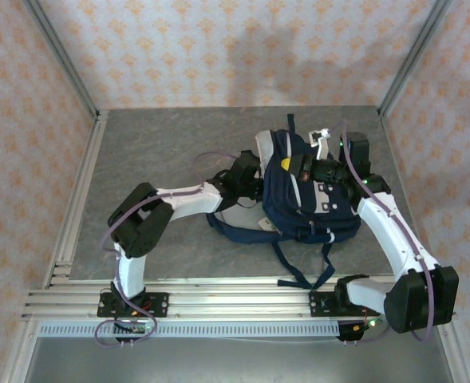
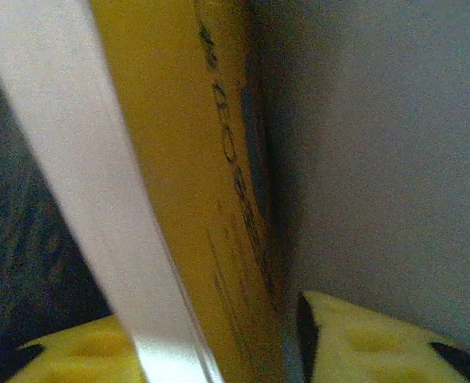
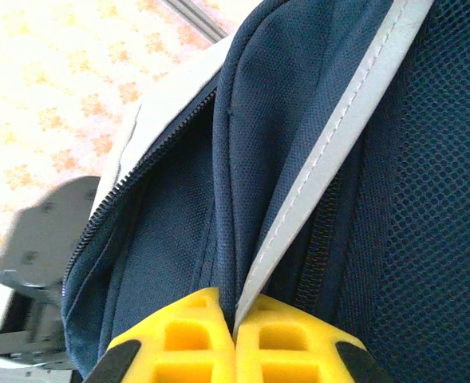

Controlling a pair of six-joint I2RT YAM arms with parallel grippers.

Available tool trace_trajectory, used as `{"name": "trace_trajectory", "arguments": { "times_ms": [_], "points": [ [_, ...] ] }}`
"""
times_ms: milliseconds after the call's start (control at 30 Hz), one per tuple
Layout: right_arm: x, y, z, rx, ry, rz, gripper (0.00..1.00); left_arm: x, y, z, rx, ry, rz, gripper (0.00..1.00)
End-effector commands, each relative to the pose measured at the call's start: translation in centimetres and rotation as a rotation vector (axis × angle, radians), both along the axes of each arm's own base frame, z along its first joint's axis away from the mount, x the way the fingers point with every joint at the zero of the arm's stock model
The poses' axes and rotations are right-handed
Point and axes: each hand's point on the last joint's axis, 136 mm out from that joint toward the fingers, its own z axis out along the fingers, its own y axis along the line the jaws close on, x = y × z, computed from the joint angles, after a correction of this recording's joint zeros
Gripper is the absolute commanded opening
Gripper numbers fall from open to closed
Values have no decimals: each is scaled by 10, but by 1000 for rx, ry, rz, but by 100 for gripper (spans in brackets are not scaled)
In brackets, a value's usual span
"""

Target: Pack the student bag

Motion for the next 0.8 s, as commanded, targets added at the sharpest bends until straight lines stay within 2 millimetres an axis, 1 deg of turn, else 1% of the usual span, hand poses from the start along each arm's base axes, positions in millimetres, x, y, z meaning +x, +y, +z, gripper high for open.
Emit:
{"name": "trace_trajectory", "arguments": {
  "times_ms": [0,100,133,167,233,267,300,367,400,467,567,600,667,767],
  "points": [
    [8,-10,15,-83,-142,-62,0,-5,42,21,117,-63,23,54],
    [7,-7,2,-141,-121,-77,0,-9,81,22,213,-75,69,62],
    [7,-4,-3,-160,-116,-80,1,-10,91,23,226,-75,83,63],
    [6,0,-9,-183,-106,-74,5,-11,103,24,250,-73,98,64],
    [5,9,-22,-230,-86,-65,8,-15,129,26,337,-87,123,64],
    [3,14,-27,-254,-83,-59,9,-15,143,30,395,-110,139,64],
    [5,20,-42,-298,-54,-54,10,-16,159,33,460,-131,156,64],
    [5,27,-60,-364,-35,-47,10,-14,183,42,550,-166,193,64],
    [3,32,-68,-393,-26,-37,9,-12,191,47,574,-179,207,64],
    [1,41,-84,-439,-7,-18,7,-9,197,56,591,-195,204,64],
    [-2,51,-101,-490,28,-8,6,-8,189,64,605,-209,129,65],
    [-3,55,-106,-505,40,-10,6,-8,188,63,617,-201,108,70],
    [-7,63,-114,-524,55,2,6,-6,186,56,645,-177,84,71],
    [-10,72,-120,-539,60,22,6,-2,192,37,738,-160,45,71]
  ]
}}
